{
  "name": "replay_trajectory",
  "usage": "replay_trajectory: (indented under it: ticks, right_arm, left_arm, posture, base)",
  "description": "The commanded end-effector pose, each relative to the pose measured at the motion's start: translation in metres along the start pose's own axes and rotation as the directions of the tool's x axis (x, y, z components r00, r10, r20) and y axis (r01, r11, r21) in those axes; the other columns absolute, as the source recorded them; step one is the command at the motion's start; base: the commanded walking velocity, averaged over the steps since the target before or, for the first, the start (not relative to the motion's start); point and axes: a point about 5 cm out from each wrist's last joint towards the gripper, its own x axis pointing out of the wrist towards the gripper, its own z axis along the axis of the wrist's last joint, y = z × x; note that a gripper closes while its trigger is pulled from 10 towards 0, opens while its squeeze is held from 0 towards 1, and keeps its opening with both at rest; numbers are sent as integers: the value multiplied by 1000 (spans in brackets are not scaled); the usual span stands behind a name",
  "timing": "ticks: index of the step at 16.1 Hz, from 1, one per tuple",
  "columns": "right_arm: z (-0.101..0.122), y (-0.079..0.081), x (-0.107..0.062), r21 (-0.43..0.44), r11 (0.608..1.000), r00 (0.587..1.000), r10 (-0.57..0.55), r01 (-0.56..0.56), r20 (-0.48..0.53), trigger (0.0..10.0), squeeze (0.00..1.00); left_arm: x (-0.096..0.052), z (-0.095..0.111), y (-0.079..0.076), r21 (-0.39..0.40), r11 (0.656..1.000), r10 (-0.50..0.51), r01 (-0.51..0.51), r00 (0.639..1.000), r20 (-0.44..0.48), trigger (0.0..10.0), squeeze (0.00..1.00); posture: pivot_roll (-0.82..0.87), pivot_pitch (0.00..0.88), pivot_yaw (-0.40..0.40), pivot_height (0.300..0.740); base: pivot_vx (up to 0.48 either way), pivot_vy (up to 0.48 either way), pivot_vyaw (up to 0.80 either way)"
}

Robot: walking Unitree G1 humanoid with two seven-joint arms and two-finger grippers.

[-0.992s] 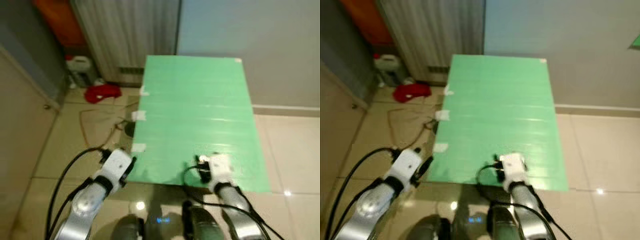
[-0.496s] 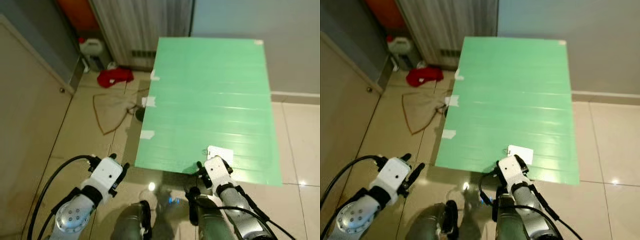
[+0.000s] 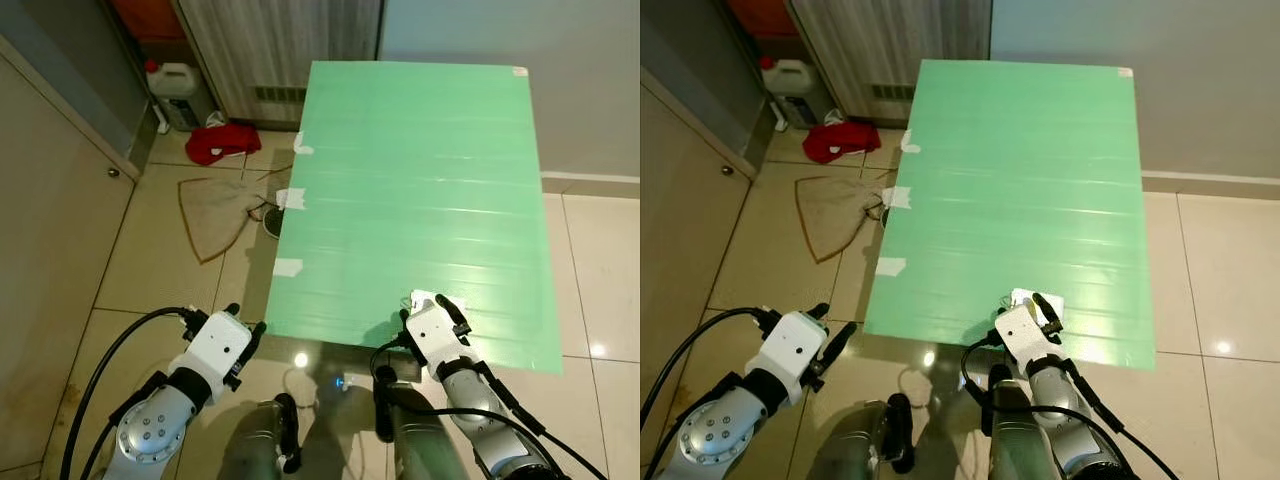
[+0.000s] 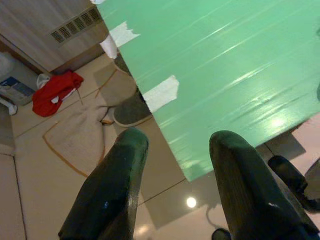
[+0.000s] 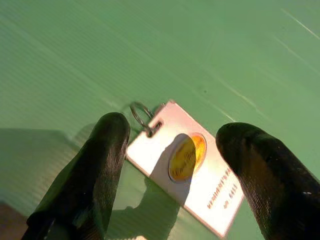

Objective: Hang keys on a hook

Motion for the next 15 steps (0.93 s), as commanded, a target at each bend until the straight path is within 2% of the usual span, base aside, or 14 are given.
replay_trajectory:
  ticks: [1, 10, 12, 13, 15]
  right_arm:
    - [-8, 8, -5, 1, 1000, 999, 21, -21, -31, 10000, 0]
    - [-7, 7, 1, 2, 1000, 1000, 19, -19, -19, 10000, 0]
    - [-9, 8, 0, 0, 1000, 999, 27, -27, -25, 10000, 0]
    - [-10, 9, -1, -2, 999, 999, 34, -34, -28, 10000, 0]
    - [-10, 11, 0, -3, 999, 999, 43, -43, -24, 10000, 0]
  left_arm:
    - [-5, -3, -3, -7, 1000, -18, 17, 1000, -23, 10000, 0]
    - [-19, -2, -15, -39, 998, -40, 39, 999, -30, 10000, 0]
    - [-24, -2, -25, -61, 994, -97, 95, 995, -26, 10000, 0]
    - [-29, -4, -30, -61, 990, -133, 131, 991, -30, 10000, 0]
    - [-40, -16, -27, -60, 991, -120, 116, 990, -73, 10000, 0]
  posture:
    - [68, 386, 88, 736]
    - [89, 423, 74, 736]
    - [94, 431, 73, 736]
    - [98, 438, 71, 736]
    - [102, 452, 71, 736]
  base:
    - [0, 0, 0]
    - [0, 0, 0]
    - [0, 0, 0]
    - [0, 0, 0]
    - [0, 0, 0]
